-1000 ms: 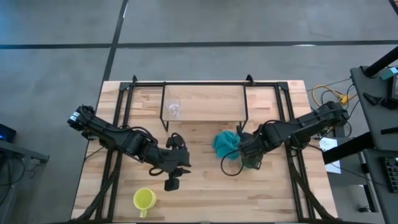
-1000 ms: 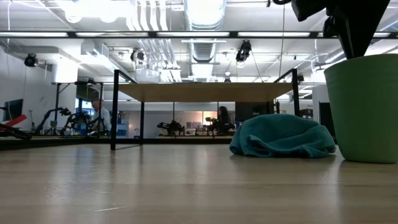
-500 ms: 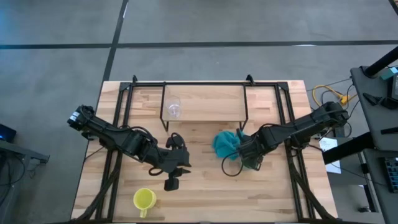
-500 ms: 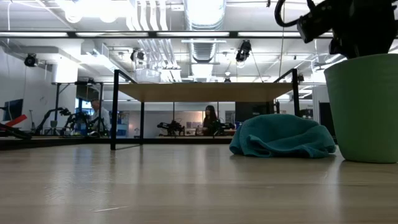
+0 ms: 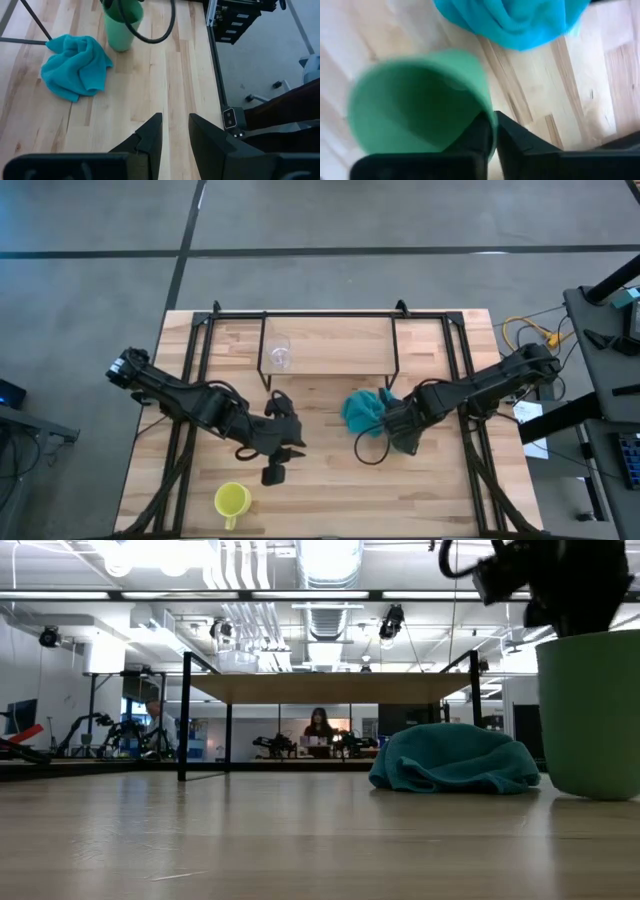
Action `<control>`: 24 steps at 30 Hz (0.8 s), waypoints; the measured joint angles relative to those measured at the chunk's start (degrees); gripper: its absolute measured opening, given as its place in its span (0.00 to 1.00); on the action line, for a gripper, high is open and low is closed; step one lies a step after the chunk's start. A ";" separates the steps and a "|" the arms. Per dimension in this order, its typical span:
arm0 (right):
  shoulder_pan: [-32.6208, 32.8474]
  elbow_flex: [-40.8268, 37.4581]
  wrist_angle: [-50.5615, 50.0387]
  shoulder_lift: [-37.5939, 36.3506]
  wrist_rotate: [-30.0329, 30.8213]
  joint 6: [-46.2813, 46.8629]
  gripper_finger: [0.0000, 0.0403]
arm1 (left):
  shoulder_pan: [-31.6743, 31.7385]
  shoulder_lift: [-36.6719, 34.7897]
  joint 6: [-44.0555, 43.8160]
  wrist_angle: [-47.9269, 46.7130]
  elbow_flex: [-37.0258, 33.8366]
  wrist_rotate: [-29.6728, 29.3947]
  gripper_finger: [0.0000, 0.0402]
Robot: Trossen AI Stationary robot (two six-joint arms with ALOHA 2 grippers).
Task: Stack small to large cups/mugs on shelf
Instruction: Put the green cup on the shelf
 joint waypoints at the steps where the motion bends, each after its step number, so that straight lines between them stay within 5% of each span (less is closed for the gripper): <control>1: 0.00 1.06 -0.33 0.00 0.02 -0.71 0.03 | 0.03 -0.08 0.00 0.00 0.00 -0.02 0.20; 7: -1.78 10.72 -4.00 0.00 1.64 -5.13 0.03 | 0.08 -0.96 -0.01 -0.02 0.00 -0.94 0.20; 15: -8.29 27.97 -13.05 -0.11 13.87 -14.29 0.02 | 0.10 -2.92 -0.01 0.06 0.00 -0.96 0.20; 24: -21.44 36.60 -15.83 -0.11 14.23 -26.18 0.02 | 0.10 -6.66 0.42 3.65 0.00 -2.83 0.20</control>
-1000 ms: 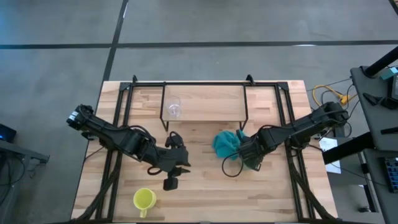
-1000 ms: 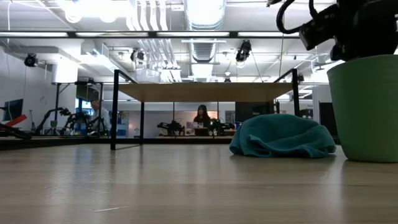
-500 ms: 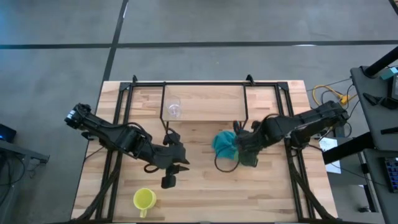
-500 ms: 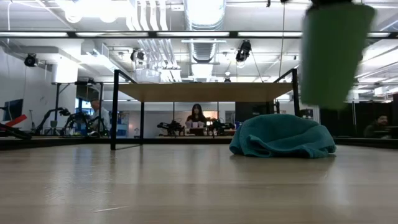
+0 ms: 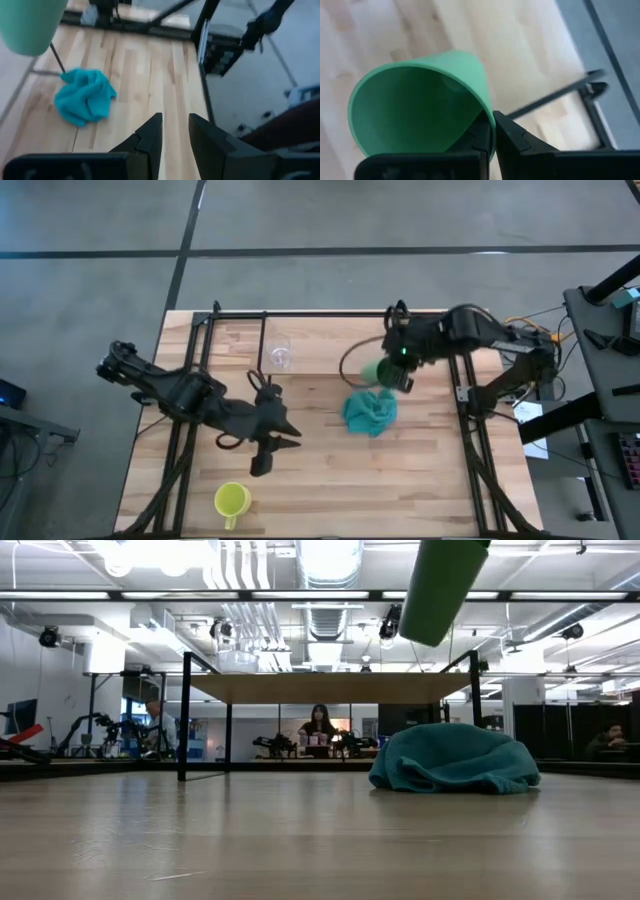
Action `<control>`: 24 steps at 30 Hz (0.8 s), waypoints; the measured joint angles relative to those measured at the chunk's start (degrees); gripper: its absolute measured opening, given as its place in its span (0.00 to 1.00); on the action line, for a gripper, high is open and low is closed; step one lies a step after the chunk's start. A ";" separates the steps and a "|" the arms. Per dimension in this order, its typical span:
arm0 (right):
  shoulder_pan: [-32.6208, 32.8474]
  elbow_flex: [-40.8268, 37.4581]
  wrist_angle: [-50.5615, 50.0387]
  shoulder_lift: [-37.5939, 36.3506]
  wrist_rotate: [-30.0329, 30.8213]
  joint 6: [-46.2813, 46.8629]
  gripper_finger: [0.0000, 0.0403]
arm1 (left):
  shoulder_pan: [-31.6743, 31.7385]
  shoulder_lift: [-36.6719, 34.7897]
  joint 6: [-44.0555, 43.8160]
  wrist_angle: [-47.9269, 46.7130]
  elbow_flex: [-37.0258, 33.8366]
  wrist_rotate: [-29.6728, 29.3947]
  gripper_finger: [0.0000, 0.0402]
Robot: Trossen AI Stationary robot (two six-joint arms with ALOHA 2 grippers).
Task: Stack small to large cups/mugs on shelf
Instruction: Put the green cup on the shelf
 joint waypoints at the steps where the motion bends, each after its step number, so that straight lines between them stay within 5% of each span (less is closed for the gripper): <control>1: -1.56 0.32 -0.60 0.01 -0.04 -0.94 0.02 | 0.00 -0.61 0.04 0.50 0.00 -0.63 0.20; 10: -5.91 0.52 -1.10 0.02 -2.39 -3.07 0.02 | 0.00 -3.41 0.05 0.47 0.00 -6.47 0.20; 24: 7.79 -3.17 -2.45 0.02 -10.31 8.49 0.02 | -0.39 -3.12 -12.56 -10.18 -2.17 -0.48 0.20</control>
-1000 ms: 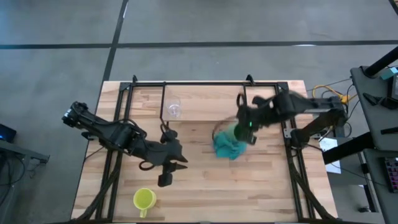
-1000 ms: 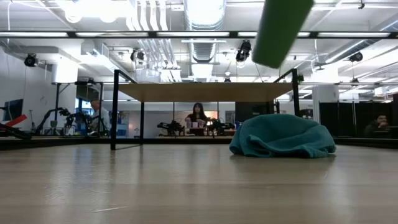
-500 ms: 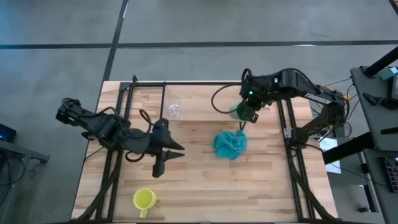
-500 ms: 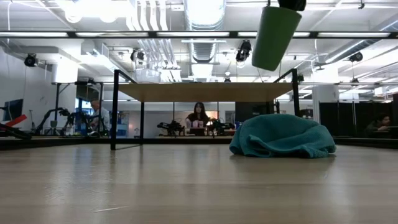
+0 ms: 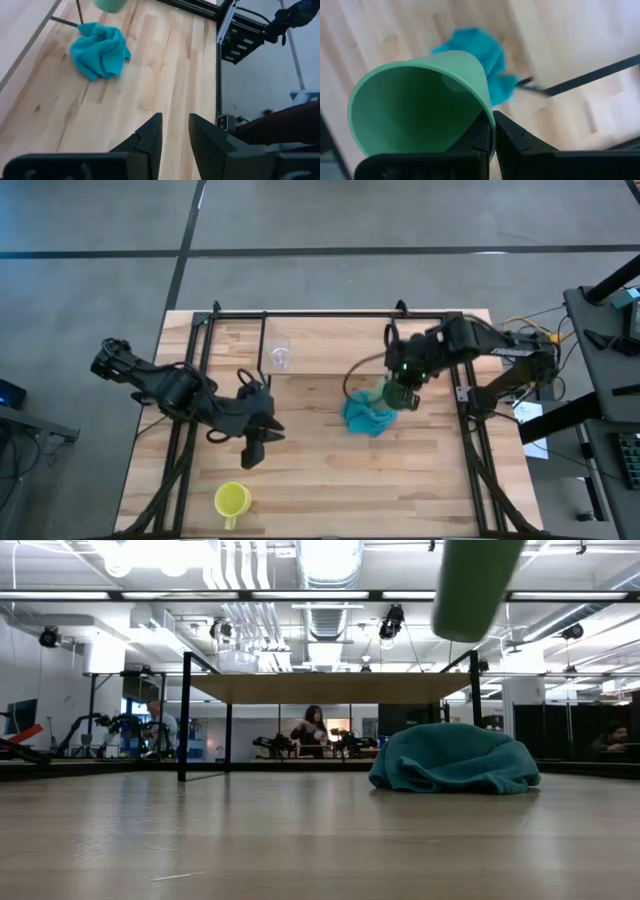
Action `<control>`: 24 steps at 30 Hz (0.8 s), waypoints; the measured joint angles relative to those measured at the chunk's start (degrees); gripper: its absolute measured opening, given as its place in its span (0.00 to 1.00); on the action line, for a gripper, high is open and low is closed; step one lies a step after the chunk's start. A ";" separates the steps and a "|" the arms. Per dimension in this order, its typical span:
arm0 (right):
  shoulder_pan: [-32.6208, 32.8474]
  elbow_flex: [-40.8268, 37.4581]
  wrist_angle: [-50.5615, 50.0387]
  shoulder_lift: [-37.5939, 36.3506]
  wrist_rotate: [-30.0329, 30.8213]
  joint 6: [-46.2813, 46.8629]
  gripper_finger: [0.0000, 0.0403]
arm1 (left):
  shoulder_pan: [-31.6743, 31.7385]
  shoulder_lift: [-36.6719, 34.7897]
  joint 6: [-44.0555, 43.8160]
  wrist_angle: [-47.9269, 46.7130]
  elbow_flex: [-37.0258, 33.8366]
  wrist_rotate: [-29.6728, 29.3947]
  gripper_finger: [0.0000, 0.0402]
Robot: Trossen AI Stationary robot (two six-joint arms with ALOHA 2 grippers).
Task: Stack small to large cups/mugs on shelf
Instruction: Put the green cup on the shelf
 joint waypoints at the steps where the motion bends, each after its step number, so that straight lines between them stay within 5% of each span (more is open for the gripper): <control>1: 1.15 -1.03 0.06 0.00 -0.66 1.48 0.02 | 0.00 0.00 -0.02 0.02 -0.18 0.48 0.20; 11: 10.19 -16.44 7.31 0.07 -4.25 13.60 0.02 | -0.36 0.02 -2.76 0.48 -4.92 9.40 0.20; 24: 13.21 -28.53 21.51 0.07 -10.13 20.27 0.02 | -3.15 0.02 -3.38 0.50 -10.42 15.01 0.20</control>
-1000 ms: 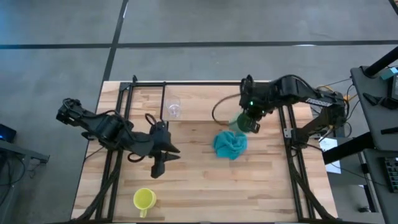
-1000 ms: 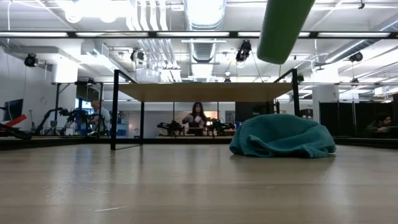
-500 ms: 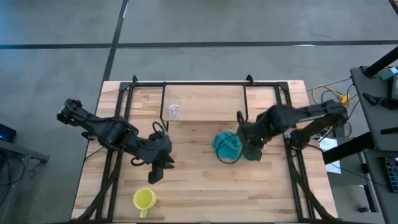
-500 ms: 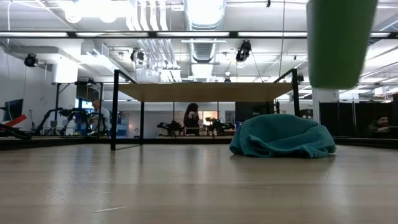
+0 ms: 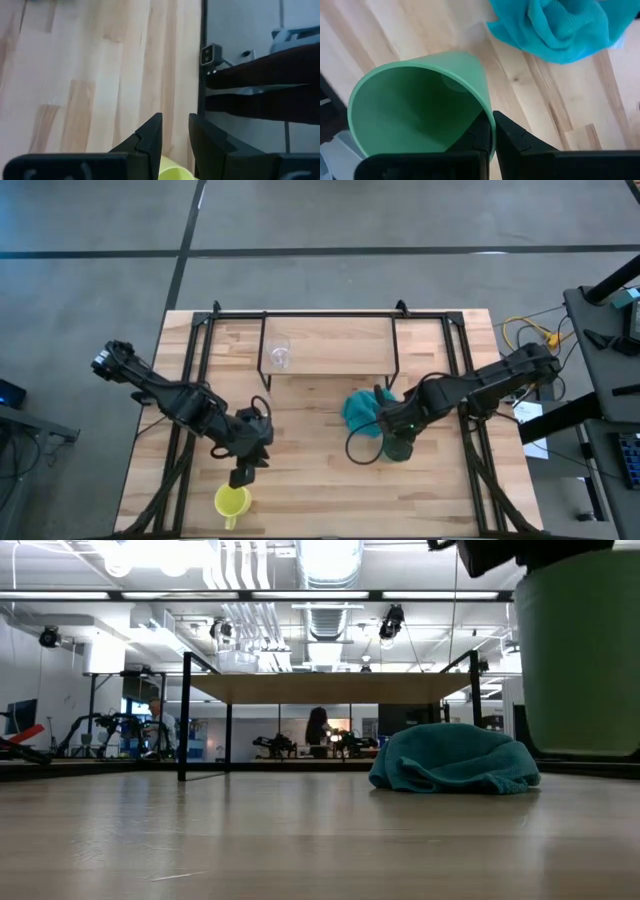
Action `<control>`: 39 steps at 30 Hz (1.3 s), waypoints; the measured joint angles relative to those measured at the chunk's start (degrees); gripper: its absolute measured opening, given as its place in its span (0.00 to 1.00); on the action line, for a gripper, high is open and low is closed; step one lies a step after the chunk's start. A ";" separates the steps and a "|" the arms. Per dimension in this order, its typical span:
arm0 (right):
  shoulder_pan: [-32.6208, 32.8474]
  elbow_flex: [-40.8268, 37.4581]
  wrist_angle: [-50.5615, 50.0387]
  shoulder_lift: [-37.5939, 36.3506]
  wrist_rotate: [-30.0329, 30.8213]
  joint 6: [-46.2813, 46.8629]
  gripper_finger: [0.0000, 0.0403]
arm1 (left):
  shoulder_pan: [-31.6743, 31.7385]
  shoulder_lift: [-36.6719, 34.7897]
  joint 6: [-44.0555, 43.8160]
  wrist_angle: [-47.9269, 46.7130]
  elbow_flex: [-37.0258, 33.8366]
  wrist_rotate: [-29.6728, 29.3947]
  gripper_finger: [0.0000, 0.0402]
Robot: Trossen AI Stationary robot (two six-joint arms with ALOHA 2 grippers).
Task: Stack small to large cups/mugs on shelf
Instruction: Put the green cup on the shelf
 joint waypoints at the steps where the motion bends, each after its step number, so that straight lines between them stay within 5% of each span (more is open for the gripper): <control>1: 0.00 -0.58 0.01 0.00 -0.03 0.43 0.02 | -0.20 0.00 -0.81 -0.01 -0.55 0.08 0.20; 12: 0.00 -7.58 0.10 -0.02 -4.72 3.26 0.02 | -2.22 0.68 -11.65 13.01 -6.93 1.38 0.20; 21: 0.00 -7.52 0.30 -0.06 -4.44 3.48 0.03 | -4.47 3.67 -19.04 13.92 -7.06 1.45 0.20; 39: -0.15 -5.39 1.22 0.02 -3.80 -1.50 0.33 | -8.46 4.55 -31.06 20.16 -7.06 3.64 0.20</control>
